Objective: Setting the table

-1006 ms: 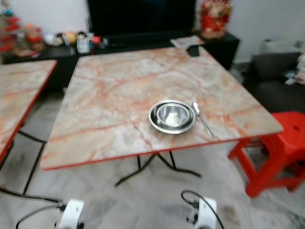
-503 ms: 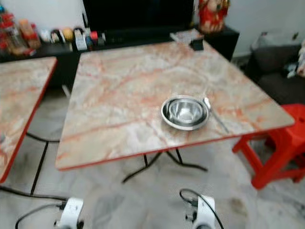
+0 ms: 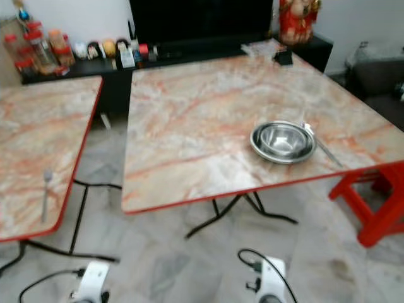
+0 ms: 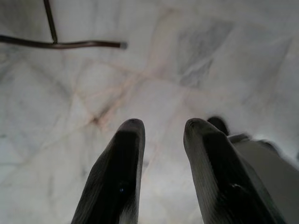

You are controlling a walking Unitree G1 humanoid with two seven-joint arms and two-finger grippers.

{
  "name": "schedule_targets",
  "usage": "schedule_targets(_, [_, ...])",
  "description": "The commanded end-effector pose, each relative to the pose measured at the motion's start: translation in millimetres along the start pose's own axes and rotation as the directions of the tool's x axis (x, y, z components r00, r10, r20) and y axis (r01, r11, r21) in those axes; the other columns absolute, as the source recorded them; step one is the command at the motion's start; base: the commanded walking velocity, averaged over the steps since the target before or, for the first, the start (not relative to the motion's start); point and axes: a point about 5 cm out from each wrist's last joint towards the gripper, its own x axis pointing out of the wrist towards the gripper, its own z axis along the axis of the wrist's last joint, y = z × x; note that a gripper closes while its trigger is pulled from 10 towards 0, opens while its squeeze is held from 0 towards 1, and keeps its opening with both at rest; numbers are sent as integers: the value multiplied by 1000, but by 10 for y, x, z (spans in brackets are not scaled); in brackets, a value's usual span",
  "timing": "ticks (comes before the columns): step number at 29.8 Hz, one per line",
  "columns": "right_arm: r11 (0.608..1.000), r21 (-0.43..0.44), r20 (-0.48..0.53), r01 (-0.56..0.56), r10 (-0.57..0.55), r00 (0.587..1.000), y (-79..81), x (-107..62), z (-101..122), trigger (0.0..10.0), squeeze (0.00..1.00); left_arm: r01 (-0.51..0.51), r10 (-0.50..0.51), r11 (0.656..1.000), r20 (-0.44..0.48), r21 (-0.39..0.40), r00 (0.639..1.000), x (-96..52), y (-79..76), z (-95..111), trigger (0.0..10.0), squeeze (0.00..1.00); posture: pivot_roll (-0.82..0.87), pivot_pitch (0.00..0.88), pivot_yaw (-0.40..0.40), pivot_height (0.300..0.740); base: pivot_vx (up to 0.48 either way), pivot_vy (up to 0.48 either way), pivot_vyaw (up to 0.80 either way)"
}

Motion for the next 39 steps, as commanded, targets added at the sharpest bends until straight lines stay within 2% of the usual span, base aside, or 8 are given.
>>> schedule_targets(1, [1000,-5,20,-21,22,1000,96,9,63,10000,0,-21,21,1000,-22,-1,1000,-13,84,-60,10000,0,-29,0,44,740,0,345,406])
schedule_targets(6, [1000,-6,24,-26,26,999,99,11,73,10000,0,-21,21,1000,-23,-3,1000,-14,77,-68,10000,0,-29,0,42,740,0,348,260])
schedule_targets(8, [1000,21,24,-19,19,1000,100,11,75,10000,0,-21,21,1000,-24,-6,999,-15,73,-74,10000,0,-29,0,42,740,0,349,0])
schedule_targets(11, [999,-12,30,-30,30,999,106,13,88,10000,0,-21,21,1000,-25,-6,999,-16,72,-76,10000,0,-28,0,42,740,0,347,0])
schedule_targets(15, [1000,-11,32,-28,28,999,108,12,87,10000,0,-22,22,1000,-24,-7,999,-16,75,-76,10000,0,-29,0,44,740,0,349,544])
schedule_targets(19, [1000,16,28,-24,23,999,107,11,78,10000,0,-21,21,1000,-24,-4,999,-16,79,-77,10000,0,-30,0,46,740,0,348,155])
schedule_targets(24, [999,-9,28,-31,32,999,116,10,79,10000,0,-20,20,1000,-23,-2,1000,-15,75,-71,10000,0,-28,0,46,740,0,349,0])
schedule_targets(39, [999,-42,27,-34,35,999,118,14,92,10000,0,-19,18,1000,-25,-3,1000,-17,61,-84,10000,0,-23,0,39,740,0,348,340])
